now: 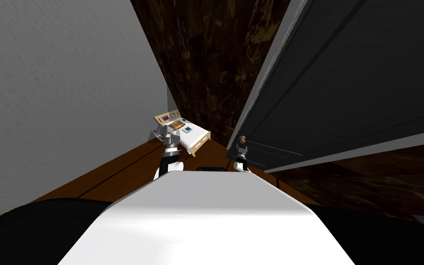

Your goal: Pull the door open

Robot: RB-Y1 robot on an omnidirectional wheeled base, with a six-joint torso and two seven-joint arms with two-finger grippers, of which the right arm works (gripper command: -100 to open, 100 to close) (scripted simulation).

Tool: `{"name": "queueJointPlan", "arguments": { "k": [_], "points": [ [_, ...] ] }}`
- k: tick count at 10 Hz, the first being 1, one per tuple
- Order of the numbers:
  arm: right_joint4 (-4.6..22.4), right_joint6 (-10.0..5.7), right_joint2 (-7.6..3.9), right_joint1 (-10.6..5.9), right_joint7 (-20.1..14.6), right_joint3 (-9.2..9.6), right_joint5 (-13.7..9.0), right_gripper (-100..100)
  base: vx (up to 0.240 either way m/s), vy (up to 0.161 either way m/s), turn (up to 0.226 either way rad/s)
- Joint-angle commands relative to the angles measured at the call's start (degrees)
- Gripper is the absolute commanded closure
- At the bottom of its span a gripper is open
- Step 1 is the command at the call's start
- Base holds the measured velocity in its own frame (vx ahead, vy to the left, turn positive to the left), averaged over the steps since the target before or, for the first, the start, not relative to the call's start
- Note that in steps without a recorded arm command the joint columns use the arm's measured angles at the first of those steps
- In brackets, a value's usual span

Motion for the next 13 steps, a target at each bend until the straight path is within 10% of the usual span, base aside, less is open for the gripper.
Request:
{"name": "queueJointPlan", "arguments": {
  "k": [1, 3, 10, 11, 13],
  "points": [
    [-0.19, -0.02, 0.31, -0.09, -2.06, 0.29, -0.83, -100, -0.074, -0.013, 0.023],
    [-0.33, 0.03, 0.34, -0.03, -2.16, 0.31, -0.92, -100, -0.052, -0.01, 0.011],
    [0.52, -0.63, -4.8, 2.19, -7.34, -0.88, -2.2, -100, 0.161, -0.017, 0.091],
    [0.52, -0.63, -4.8, 2.19, -7.34, -0.88, -2.2, 100, -0.008, -0.007, -0.041],
    [0.52, -0.63, -4.8, 2.19, -7.34, -0.88, -2.2, 100, -0.028, -0.005, 0.009]
  ]
}}
